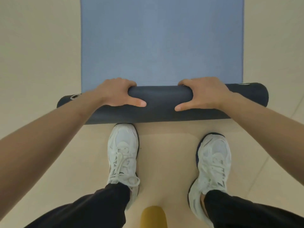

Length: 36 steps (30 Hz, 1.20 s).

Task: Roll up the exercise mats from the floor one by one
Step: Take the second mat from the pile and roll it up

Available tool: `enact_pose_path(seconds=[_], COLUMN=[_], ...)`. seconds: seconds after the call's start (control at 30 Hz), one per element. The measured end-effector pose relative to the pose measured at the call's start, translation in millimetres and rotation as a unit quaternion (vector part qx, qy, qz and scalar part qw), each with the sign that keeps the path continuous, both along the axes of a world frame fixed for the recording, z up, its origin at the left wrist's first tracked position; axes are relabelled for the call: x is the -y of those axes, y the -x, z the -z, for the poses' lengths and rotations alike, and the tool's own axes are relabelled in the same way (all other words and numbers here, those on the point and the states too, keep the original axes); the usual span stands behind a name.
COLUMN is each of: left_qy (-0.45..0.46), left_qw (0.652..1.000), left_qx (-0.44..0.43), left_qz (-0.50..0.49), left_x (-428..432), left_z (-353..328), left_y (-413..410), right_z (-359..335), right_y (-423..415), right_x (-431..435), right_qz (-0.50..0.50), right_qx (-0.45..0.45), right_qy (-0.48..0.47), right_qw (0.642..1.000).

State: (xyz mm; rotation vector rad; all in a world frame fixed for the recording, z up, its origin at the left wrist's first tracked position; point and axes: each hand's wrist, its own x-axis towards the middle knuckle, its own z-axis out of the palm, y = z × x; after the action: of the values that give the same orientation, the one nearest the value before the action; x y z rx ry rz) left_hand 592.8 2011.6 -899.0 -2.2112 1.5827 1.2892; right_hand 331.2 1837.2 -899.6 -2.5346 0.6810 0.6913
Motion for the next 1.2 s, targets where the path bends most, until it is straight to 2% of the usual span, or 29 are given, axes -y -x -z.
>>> enact_pose_path(seconds=[0.1, 0.23, 0.33, 0.43, 0.57, 0.67, 0.8, 0.87, 1.07, 1.13, 1.2], left_qy=[-0.020, -0.019, 0.009, 0.007, -0.008, 0.118, 0.315, 0.360, 0.268, 0.266, 0.284], left_qw=[0.999, 1.000, 1.000, 1.000, 0.999, 0.991, 0.943, 0.925, 0.932, 0.932, 0.929], left_qx=[-0.027, -0.017, 0.007, -0.004, -0.017, 0.046, 0.104, 0.124, 0.235, 0.236, 0.227], left_qz=[-0.003, 0.001, 0.011, 0.003, -0.030, -0.049, 0.001, 0.020, 0.067, 0.074, 0.070], left_x=[17, 25, 22, 27, 36, 33, 19, 4, -17, -7, 0], left_z=[8, 18, 23, 24, 25, 22, 9, 6, 25, 25, 24], left_y=[-9, -13, -11, -14, -18, -20, -5, 18, 47, 39, 30], right_z=[4, 18, 23, 19, 22, 24, 27, 27, 20, 17, 14], right_y=[0, 31, 46, 45, 42, 31, 13, 6, -13, -16, -14], right_x=[3, -32, -54, -63, -65, -42, -4, 12, 39, 41, 37], right_qz=[-0.006, -0.009, -0.032, -0.006, 0.010, 0.001, 0.006, 0.017, 0.022, 0.016, 0.034], right_qx=[0.048, 0.208, 0.190, 0.159, 0.118, 0.086, 0.073, 0.067, 0.027, 0.025, 0.086], right_qy=[0.057, 0.174, 0.232, 0.262, 0.233, 0.197, 0.121, 0.082, -0.006, 0.026, 0.094], right_qw=[0.997, 0.962, 0.953, 0.952, 0.965, 0.977, 0.990, 0.994, 0.999, 0.999, 0.991])
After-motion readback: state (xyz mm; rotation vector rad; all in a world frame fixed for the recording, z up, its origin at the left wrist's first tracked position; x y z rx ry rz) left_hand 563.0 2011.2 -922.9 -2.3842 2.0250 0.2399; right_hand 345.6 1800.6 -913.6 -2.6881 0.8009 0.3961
